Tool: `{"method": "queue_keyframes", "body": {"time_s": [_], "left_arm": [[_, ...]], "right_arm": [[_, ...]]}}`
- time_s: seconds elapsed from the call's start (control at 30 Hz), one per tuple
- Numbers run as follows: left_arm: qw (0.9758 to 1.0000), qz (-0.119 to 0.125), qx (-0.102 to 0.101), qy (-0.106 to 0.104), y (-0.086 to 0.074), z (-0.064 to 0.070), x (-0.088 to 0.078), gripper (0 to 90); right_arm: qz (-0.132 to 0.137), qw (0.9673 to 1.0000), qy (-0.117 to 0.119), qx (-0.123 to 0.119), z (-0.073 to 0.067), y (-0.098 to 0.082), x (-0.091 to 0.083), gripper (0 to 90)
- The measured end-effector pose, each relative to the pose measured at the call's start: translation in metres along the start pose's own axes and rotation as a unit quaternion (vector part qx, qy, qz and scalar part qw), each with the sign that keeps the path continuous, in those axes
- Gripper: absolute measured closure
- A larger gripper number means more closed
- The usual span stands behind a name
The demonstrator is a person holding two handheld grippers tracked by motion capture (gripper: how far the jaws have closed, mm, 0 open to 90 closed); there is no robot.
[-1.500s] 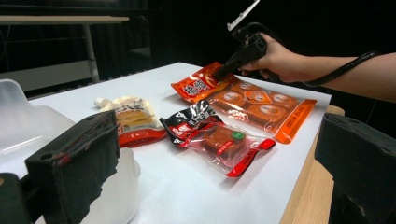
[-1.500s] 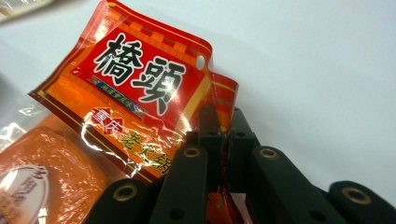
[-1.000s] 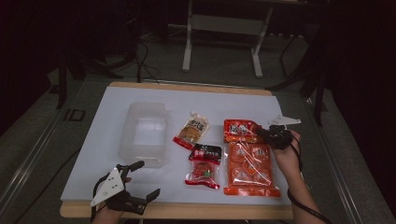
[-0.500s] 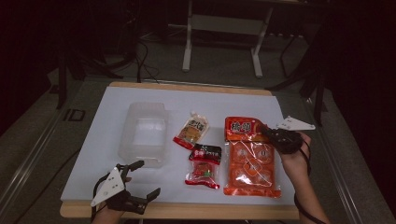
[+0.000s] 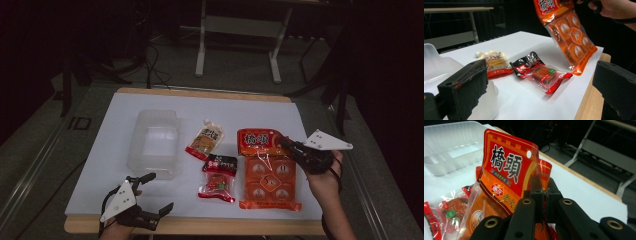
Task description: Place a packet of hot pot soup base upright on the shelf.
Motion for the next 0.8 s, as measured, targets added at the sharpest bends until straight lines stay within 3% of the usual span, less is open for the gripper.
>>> {"method": "queue_keyframes", "body": {"time_s": [0.17, 0.3, 0.53, 0.67, 0.8], "left_arm": [[1.0000, 0.000, -0.002, -0.001, 0.000, 0.000, 0.000, 0.4], [1.0000, -0.005, 0.007, 0.000, -0.001, 0.001, -0.001, 0.5], [1.0000, -0.001, -0.003, -0.002, 0.000, 0.000, -0.002, 0.4], [1.0000, -0.003, 0.002, -0.003, -0.001, 0.001, 0.000, 0.4], [0.9999, 0.001, -0.004, -0.010, 0.001, 0.003, 0.003, 0.4]], "right_arm": [[0.017, 0.9998, 0.003, -0.005, -0.010, 0.002, -0.013, 88.4], [0.033, 0.9992, 0.013, -0.015, -0.018, 0.006, -0.026, 88.4], [0.060, 0.9960, 0.033, -0.057, -0.038, 0.015, -0.051, 88.4], [0.083, 0.9934, 0.043, -0.065, -0.046, 0.021, -0.066, 88.5], [0.101, 0.9917, 0.047, -0.065, -0.044, 0.030, -0.076, 88.6]]}}
Point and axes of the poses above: each handheld gripper's, and its own axes: x roughly forward along the jaws, y roughly out of its top, z roughly to its right, the point moved 5 cm from there along x, roughly forward along the jaws, and after that the axes turned 14 degrees about -z, right-handed, at the moved point
